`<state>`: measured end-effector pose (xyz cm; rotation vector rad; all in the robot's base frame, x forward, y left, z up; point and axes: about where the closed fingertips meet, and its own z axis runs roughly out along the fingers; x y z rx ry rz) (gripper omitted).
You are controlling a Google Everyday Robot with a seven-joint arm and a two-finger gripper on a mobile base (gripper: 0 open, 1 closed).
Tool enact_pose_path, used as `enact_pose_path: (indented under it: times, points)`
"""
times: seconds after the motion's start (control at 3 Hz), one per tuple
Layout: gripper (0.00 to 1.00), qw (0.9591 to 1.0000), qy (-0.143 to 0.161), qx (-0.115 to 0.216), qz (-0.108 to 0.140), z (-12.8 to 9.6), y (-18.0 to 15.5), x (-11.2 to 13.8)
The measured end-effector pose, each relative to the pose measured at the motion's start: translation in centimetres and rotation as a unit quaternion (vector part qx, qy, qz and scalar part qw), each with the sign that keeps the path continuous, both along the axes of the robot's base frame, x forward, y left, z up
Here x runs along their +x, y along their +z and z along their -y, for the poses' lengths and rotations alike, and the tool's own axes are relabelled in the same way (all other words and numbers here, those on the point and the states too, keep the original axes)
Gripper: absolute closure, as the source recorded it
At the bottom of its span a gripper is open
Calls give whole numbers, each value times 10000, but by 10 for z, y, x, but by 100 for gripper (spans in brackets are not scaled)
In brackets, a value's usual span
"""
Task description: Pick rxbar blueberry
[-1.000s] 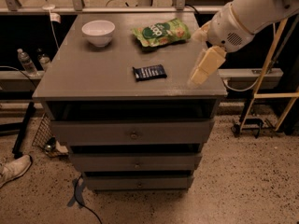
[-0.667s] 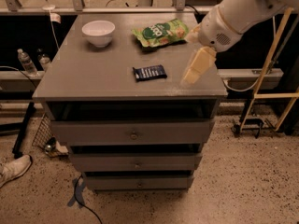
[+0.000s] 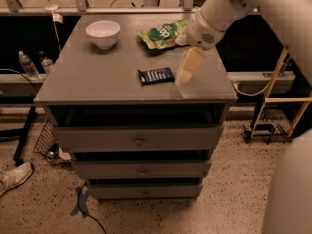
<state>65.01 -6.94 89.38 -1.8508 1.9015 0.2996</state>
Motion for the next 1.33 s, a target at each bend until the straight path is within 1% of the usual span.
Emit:
enact_pose_path:
  times: [0.33,0.67,1.0,1.33]
  points:
    - [0,9994,302,-137,-35,-22,-19,30]
    - [0,9986,455,-261,-74,-34,-32,45]
    - [0,9971,502,-572,-48,-46,-43,52]
    - [23,9945,557,-884,-123,-54,-60,52]
